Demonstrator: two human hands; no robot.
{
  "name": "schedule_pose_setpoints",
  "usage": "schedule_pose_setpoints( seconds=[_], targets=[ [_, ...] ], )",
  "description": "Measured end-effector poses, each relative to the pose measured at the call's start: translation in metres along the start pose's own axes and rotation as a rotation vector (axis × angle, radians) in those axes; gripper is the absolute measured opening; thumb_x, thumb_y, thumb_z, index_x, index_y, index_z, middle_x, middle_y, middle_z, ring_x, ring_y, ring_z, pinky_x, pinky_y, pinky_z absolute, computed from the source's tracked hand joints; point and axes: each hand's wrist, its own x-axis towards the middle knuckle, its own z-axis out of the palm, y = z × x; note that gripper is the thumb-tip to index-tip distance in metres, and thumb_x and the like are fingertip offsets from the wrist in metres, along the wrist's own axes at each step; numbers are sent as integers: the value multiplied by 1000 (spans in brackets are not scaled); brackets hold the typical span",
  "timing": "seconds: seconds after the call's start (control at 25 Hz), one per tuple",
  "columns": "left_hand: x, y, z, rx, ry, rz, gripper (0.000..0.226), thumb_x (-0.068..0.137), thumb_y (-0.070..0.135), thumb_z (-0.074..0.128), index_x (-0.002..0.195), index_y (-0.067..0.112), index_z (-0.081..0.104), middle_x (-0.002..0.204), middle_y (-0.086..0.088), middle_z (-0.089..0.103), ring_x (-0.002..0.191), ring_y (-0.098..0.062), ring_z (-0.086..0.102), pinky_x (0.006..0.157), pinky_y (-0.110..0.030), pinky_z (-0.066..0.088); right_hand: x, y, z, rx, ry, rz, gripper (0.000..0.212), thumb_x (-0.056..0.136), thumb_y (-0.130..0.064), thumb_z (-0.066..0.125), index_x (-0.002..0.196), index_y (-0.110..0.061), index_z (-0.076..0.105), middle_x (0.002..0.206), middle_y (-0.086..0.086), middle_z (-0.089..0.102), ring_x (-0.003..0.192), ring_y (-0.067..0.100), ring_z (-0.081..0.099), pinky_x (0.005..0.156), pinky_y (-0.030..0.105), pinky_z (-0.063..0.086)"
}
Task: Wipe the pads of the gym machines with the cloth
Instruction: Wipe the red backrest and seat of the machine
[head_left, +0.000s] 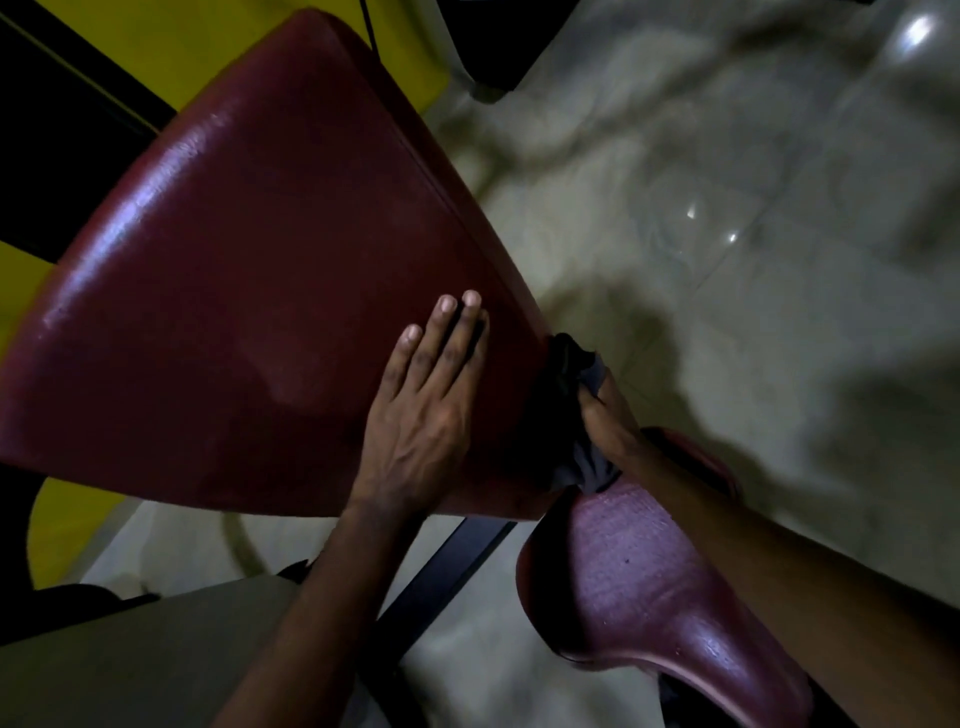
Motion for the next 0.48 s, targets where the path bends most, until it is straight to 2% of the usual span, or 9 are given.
schedule_pose_setpoints(
  seconds=[0.04, 0.12, 0.24, 0.32, 0.4, 0.48],
  targets=[
    [-1, 0, 2, 32, 9, 4, 62, 98, 13, 57, 154, 9, 30, 162, -6, 20, 151, -18, 13, 124, -36, 5, 0, 0, -1, 9, -17, 45, 45, 93, -37, 47, 130, -12, 51, 126, 4, 60, 118, 19, 57, 106, 47, 42],
    [-1, 2, 6, 80, 28, 13, 58, 102, 22, 52, 154, 10, 28, 162, -5, 21, 150, -18, 14, 123, -35, 8, -2, -16, 2, 81, -4, 25, 45, 99, -29, 49, 141, -13, 46, 135, 0, 56, 125, 13, 51, 108, 30, 40],
    [1, 9, 9, 56, 28, -21, 65, 99, 20, 56, 155, 10, 26, 162, -5, 18, 150, -16, 14, 123, -34, 9, -1, -16, 10, 146, 44, -75, 51, 96, -27, 47, 143, -8, 43, 136, 3, 55, 125, 5, 51, 104, 17, 38],
    [1, 11, 9, 11, -12, -54, 72, 94, 14, 62, 155, 10, 25, 162, -4, 17, 151, -14, 12, 123, -34, 8, 5, -3, 6, 133, 31, -60, 44, 95, -33, 47, 134, -14, 49, 124, -4, 59, 114, -1, 56, 101, 20, 42],
    [-1, 14, 8, -37, -55, -28, 76, 90, 6, 64, 155, 9, 25, 162, -5, 18, 151, -14, 7, 124, -34, 5, 13, 6, 5, 108, 54, 59, 33, 95, -37, 48, 122, -19, 55, 113, -6, 63, 108, 9, 61, 96, 32, 48],
    [-4, 15, 7, -82, -96, -8, 78, 88, 1, 63, 155, 8, 25, 163, -5, 18, 152, -14, 4, 124, -34, 2, 12, 13, 16, 62, 157, 128, 22, 96, -30, 47, 111, -17, 57, 105, 1, 64, 102, 21, 63, 89, 36, 51]
  ],
)
